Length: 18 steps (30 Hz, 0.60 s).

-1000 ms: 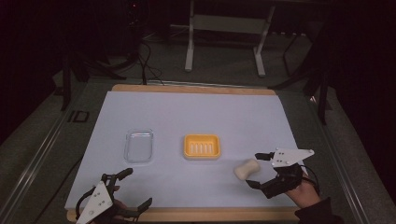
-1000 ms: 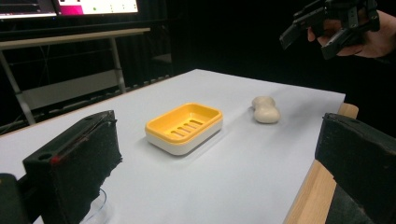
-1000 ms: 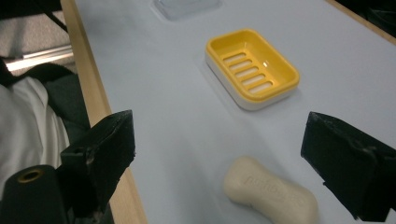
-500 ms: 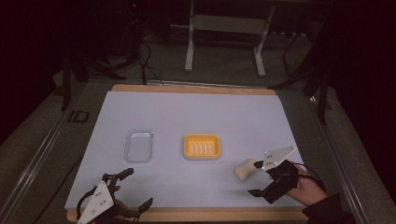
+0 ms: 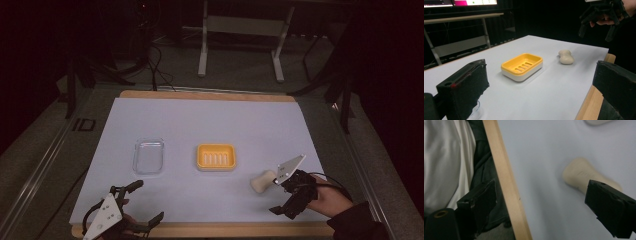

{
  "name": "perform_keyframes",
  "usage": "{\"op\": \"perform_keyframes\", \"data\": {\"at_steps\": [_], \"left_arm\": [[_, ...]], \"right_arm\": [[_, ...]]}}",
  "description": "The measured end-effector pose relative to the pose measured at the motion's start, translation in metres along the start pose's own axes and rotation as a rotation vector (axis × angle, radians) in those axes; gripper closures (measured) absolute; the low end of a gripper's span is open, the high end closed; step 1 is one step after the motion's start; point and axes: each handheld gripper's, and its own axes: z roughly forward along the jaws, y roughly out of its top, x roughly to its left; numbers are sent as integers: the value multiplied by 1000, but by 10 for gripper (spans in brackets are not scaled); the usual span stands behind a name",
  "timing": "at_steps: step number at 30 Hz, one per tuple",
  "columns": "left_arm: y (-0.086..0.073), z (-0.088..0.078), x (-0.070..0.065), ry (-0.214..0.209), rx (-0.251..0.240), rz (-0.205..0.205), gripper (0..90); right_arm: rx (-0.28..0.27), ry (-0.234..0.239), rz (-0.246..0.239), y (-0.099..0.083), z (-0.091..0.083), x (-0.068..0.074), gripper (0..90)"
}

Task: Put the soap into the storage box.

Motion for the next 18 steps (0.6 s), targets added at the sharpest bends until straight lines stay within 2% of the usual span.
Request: {"op": "perform_keyframes", "data": {"at_steps": [5,8,9,18], "left_arm": [[0,0,0,0,0,1,1],[0,0,0,-1,1,1,1],[0,0,0,-1,1,1,1],[0,1,0,-4,3,1,1]], "right_arm": [[66,-1,-13,3,4,0,100],[80,6,-12,4,5,-1,100],[110,12,-9,5,7,-1,100],[173,-3,-10,8,4,-4,100]]}}
